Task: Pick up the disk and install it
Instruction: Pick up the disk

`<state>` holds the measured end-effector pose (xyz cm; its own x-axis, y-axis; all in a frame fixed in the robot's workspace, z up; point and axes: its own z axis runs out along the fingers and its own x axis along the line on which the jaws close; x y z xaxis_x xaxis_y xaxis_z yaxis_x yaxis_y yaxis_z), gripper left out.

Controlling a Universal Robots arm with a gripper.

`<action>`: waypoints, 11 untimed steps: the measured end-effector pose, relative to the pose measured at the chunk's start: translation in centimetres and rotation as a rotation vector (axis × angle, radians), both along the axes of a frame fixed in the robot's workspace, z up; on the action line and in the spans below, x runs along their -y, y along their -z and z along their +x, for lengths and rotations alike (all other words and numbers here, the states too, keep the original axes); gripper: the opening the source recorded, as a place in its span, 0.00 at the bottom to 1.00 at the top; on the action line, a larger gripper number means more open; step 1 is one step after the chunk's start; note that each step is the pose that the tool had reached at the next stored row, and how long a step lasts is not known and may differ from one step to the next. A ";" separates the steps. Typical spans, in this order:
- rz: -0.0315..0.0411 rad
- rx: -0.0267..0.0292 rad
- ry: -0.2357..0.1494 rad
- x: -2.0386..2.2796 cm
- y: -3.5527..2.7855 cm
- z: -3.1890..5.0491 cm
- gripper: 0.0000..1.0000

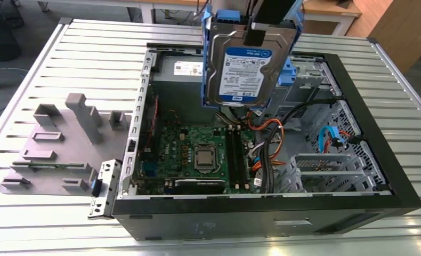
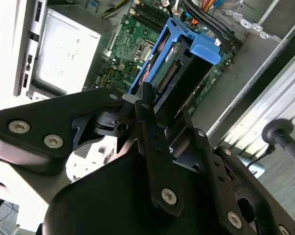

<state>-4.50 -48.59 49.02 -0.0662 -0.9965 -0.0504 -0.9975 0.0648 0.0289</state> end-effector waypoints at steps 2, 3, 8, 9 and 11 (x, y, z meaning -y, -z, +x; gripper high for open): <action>0.0001 0.0000 0.000 0.59 0.01 0.00 0.35; 0.0001 0.0000 0.000 0.86 0.01 0.00 0.35; -0.0001 0.0000 0.000 2.22 0.00 0.00 0.35; -0.0004 -0.0001 0.000 2.50 0.00 0.00 0.35; -0.0004 0.0000 0.000 3.04 0.00 0.00 0.35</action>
